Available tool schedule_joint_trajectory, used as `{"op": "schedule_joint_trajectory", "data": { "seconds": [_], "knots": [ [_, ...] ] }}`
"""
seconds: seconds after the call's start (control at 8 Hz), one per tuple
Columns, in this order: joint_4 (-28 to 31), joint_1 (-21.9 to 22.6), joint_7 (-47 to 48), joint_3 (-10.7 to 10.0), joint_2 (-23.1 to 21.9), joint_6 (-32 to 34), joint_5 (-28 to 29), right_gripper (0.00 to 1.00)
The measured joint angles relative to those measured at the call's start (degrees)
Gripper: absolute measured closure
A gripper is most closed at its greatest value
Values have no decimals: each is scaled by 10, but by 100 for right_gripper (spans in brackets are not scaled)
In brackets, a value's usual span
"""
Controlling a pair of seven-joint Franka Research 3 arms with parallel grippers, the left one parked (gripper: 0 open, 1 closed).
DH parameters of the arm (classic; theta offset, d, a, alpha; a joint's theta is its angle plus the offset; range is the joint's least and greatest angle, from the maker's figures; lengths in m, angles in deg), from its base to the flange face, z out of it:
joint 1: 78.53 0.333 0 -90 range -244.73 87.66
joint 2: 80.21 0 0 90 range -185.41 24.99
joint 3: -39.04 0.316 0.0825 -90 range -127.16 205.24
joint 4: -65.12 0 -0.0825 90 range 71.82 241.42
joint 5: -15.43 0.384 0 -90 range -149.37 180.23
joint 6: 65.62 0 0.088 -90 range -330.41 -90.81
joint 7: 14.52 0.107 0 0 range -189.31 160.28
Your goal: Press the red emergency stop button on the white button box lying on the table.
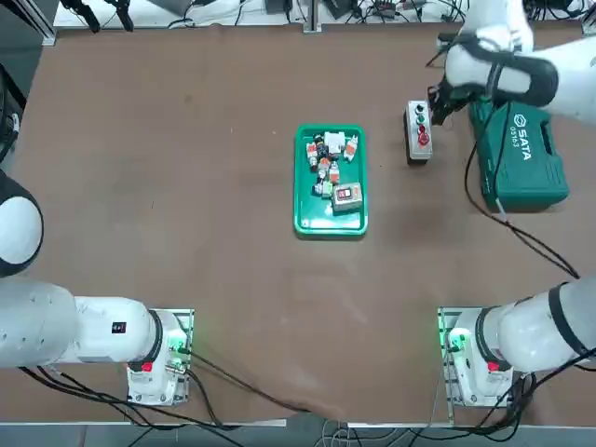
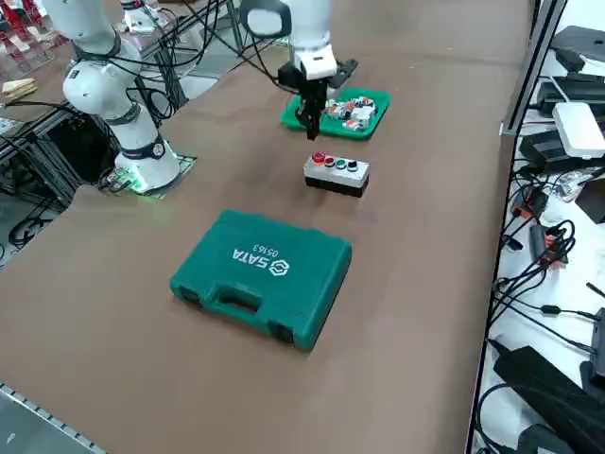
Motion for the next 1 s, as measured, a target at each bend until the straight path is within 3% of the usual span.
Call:
{"op": "schedule_joint_trajectory", "data": {
  "seconds": [0.25, 1.0],
  "knots": [
    [24, 1, 1, -1, 6, -39, 0, 98],
    [25, 1, 2, -1, 41, -90, 0, 98]
  ]
}}
